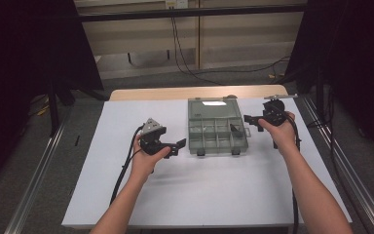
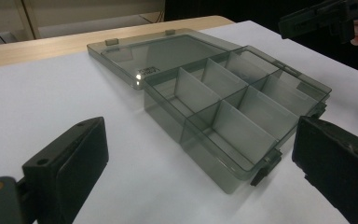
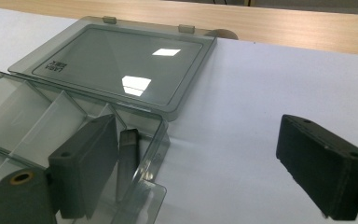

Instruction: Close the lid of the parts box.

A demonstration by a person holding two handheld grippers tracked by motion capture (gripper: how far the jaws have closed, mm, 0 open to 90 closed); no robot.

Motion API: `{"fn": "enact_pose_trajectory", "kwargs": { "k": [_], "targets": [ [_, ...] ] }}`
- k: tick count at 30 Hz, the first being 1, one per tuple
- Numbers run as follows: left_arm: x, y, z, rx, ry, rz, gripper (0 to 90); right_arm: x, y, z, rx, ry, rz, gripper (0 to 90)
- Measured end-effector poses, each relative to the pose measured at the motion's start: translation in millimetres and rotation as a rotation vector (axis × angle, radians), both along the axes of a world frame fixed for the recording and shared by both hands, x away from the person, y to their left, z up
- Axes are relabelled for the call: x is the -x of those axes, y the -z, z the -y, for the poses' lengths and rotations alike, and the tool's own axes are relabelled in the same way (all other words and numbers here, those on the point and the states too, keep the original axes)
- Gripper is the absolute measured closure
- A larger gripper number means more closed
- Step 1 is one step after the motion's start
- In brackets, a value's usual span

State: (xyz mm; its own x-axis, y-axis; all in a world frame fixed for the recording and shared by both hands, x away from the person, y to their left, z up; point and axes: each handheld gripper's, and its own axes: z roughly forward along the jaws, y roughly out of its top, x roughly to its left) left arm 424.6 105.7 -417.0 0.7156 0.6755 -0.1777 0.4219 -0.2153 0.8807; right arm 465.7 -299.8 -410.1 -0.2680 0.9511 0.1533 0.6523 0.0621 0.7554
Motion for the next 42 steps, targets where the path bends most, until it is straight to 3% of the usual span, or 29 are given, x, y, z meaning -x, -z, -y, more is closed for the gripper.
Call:
{"fn": "enact_pose_trajectory", "kwargs": {
  "k": [14, 16, 22, 34, 42],
  "targets": [
    [-17.5, -2.1, 15.5, -0.001, -0.02, -0.027, 5.3, -3.2, 3.1, 1.4, 0.015, 0.021, 0.005, 18.2],
    [-20.3, -2.7, 17.7, 0.014, -0.035, -0.031, 5.4, -3.9, 2.9, 0.9, 0.009, 0.024, 0.009, 18.3],
    [-30.2, -4.5, 20.5, 0.002, -0.058, -0.042, 8.3, -6.6, 3.0, 0.7, 0.015, 0.026, 0.006, 22.1],
    [-46.7, -0.7, 23.7, -0.015, -0.108, -0.081, 24.5, -11.3, 7.6, 2.4, 0.027, 0.037, 0.0, 37.0],
    [-59.1, 1.0, 25.3, -0.037, -0.145, -0.106, 39.8, -14.2, 13.5, 4.6, 0.02, 0.038, -0.018, 54.8]
  ]
}}
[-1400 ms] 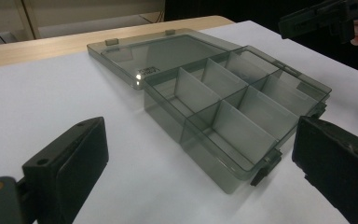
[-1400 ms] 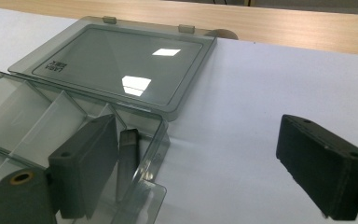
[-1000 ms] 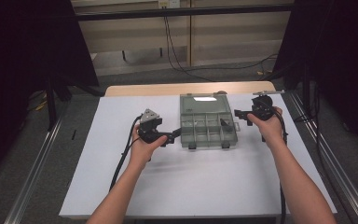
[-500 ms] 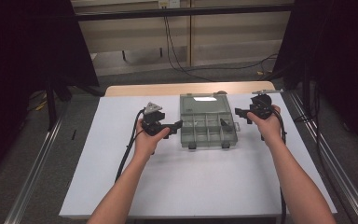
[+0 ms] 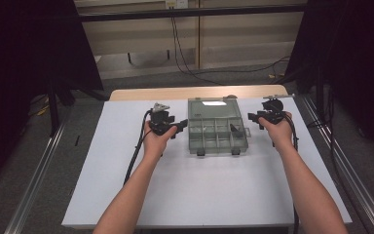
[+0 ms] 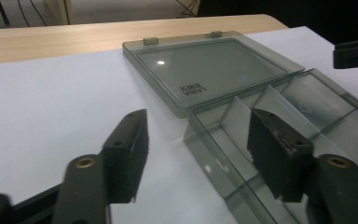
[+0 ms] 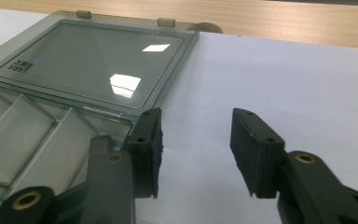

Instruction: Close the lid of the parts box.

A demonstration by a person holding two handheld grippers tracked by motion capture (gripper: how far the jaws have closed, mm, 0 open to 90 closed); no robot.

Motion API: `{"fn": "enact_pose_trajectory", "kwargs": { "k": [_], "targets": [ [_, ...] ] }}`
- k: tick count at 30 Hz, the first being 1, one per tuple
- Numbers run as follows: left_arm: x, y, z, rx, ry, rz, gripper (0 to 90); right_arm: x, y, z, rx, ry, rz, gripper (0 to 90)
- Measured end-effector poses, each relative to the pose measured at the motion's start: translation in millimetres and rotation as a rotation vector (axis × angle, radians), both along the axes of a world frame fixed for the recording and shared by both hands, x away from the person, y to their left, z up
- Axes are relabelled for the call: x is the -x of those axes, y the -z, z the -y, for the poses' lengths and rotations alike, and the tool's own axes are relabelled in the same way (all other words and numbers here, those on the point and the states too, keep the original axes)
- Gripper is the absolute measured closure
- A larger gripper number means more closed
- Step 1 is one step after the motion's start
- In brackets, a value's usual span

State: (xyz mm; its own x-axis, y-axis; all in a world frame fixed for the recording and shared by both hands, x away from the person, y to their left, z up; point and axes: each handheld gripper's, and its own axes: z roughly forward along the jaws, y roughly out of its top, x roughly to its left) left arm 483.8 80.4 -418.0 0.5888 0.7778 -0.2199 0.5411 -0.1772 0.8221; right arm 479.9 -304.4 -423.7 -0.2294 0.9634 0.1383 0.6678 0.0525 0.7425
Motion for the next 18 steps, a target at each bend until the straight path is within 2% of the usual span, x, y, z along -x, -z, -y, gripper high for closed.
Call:
{"fn": "enact_pose_trajectory", "kwargs": {
  "k": [4, 6, 9, 12, 13, 18],
  "targets": [
    [-7.1, 3.5, 0.9, -0.005, -0.015, -0.017, 47.1, -1.8, 2.5, -0.4, -0.005, 0.001, -0.002, 62.8],
    [-10.5, 4.7, 1.3, -0.015, -0.024, -0.014, 55.9, -2.6, 3.5, -1.1, -0.015, -0.007, -0.002, 67.6],
    [-15.2, 7.8, 1.4, -0.02, -0.041, -0.027, 63.0, -4.0, 5.8, -2.4, -0.018, -0.021, -0.008, 73.6],
    [-19.7, 13.0, 1.7, -0.013, -0.058, -0.041, 68.6, -5.4, 8.4, -3.4, -0.02, -0.03, -0.009, 81.0],
    [-20.9, 14.2, 1.5, -0.024, -0.06, -0.042, 69.9, -5.7, 9.0, -3.5, -0.018, -0.031, -0.01, 83.1],
    [-26.6, 18.9, 4.9, -0.038, -0.068, -0.058, 78.8, -9.3, 12.4, -3.8, -0.019, -0.038, -0.02, 87.6]
  ]
}}
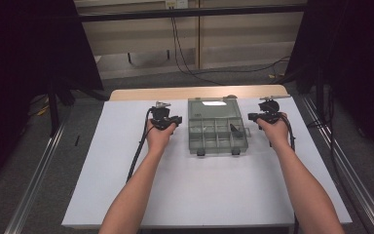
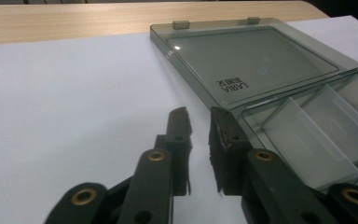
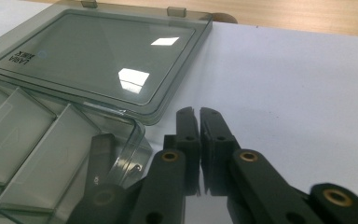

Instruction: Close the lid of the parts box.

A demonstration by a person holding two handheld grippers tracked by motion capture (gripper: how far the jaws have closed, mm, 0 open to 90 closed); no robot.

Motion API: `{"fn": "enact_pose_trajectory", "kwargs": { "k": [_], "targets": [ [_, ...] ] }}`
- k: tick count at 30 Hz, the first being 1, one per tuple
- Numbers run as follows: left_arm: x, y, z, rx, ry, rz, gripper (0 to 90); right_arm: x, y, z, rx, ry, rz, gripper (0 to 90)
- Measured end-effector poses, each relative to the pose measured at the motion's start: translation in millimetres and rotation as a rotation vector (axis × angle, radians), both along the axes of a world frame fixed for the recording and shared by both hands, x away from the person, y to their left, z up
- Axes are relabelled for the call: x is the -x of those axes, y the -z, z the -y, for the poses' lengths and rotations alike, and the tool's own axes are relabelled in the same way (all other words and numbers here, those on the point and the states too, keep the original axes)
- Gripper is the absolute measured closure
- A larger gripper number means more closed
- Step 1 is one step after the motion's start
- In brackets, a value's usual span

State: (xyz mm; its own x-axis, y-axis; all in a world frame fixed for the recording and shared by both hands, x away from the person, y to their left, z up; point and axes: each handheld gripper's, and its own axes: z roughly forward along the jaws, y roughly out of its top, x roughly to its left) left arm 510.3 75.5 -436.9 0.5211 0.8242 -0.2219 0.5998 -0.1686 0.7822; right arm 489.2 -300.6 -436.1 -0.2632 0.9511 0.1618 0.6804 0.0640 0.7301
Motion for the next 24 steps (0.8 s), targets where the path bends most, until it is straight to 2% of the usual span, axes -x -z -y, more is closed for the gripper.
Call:
{"fn": "enact_pose_trajectory", "kwargs": {
  "k": [4, 9, 12, 16, 19, 24],
  "targets": [
    [-4.2, 2.2, 3.9, -0.03, -0.008, -0.023, 84.2, -2.3, 3.5, 0.1, -0.006, -0.005, -0.01, 90.0],
    [-8.8, 6.6, 7.9, -0.02, -0.008, -0.035, 87.9, -5.0, 8.2, -1.2, -0.006, -0.007, -0.023, 90.0],
    [-11.6, 9.5, 10.7, 0.004, -0.015, -0.054, 89.2, -7.6, 10.7, -1.6, -0.009, -0.012, -0.032, 90.0],
    [-16.5, 12.6, 14.5, -0.008, -0.012, -0.072, 90.0, -11.7, 12.0, -3.4, 0.012, -0.026, -0.043, 90.0],
    [-20.5, 15.1, 15.8, -0.001, -0.023, -0.09, 90.0, -15.1, 13.2, -4.2, 0.022, -0.024, -0.057, 90.0],
    [-25.3, 21.4, 16.0, -0.004, -0.035, -0.116, 90.0, -19.8, 18.2, -4.7, 0.014, -0.027, -0.064, 90.0]
  ]
}}
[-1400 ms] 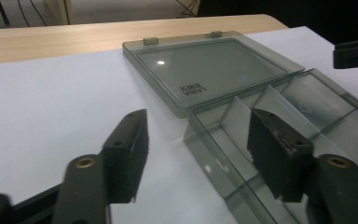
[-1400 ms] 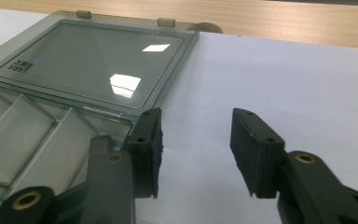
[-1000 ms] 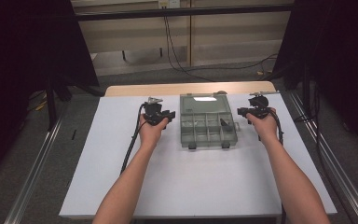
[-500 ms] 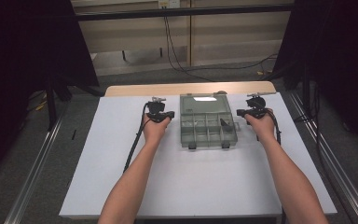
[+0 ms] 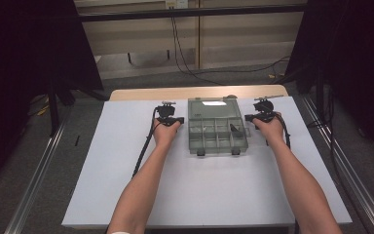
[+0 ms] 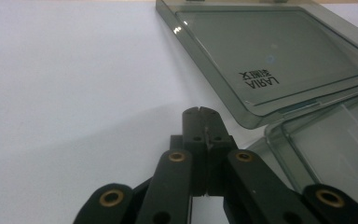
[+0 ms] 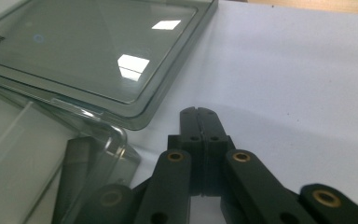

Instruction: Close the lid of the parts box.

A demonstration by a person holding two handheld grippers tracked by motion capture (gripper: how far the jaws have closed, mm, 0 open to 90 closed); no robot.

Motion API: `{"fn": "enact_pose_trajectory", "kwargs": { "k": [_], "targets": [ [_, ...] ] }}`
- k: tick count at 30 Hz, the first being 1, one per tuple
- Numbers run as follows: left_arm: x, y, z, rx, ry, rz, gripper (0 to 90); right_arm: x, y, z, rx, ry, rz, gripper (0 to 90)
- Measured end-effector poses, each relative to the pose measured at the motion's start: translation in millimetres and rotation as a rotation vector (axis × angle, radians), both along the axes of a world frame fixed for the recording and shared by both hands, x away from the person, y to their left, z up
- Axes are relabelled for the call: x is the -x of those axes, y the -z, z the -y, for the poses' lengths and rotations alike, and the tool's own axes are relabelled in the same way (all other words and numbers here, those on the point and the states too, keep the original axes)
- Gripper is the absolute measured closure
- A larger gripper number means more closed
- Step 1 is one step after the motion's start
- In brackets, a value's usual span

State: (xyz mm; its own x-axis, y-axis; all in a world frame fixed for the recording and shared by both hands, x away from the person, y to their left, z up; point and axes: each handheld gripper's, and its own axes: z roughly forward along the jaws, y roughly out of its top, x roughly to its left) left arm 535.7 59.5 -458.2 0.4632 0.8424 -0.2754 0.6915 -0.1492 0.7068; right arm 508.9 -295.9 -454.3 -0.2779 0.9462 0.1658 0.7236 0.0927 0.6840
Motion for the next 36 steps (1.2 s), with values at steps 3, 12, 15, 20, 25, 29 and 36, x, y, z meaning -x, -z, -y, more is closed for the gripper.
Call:
{"fn": "enact_pose_trajectory", "kwargs": {
  "k": [3, 12, 15, 20, 25, 29, 36],
  "targets": [
    [-2.3, 3.3, 1.6, 0.0, -0.001, -0.005, 90.0, -2.4, 5.2, -0.9, -0.006, 0.003, -0.006, 90.0],
    [-10.8, 5.3, 5.8, 0.005, -0.013, -0.016, 90.0, -11.8, 5.6, -0.6, -0.017, 0.004, -0.007, 90.0],
    [-13.2, 5.9, 6.4, 0.015, -0.021, -0.016, 90.0, -15.2, 6.4, -1.7, -0.026, 0.015, -0.005, 90.0],
    [-17.6, 6.7, 9.5, 0.045, -0.039, -0.03, 90.0, -19.1, 7.9, -1.8, -0.043, 0.021, 0.0, 90.0],
    [-21.4, 7.5, 16.0, 0.045, -0.04, -0.026, 90.0, -24.0, 6.7, -3.8, -0.033, 0.014, -0.008, 90.0],
    [-25.2, 8.0, 15.8, 0.054, -0.046, -0.03, 90.0, -28.0, 7.5, -4.7, -0.046, 0.016, -0.007, 90.0],
    [-31.4, 9.0, 16.4, 0.064, -0.057, -0.031, 90.0, -34.8, 9.3, -7.1, -0.058, 0.015, 0.005, 90.0]
  ]
}}
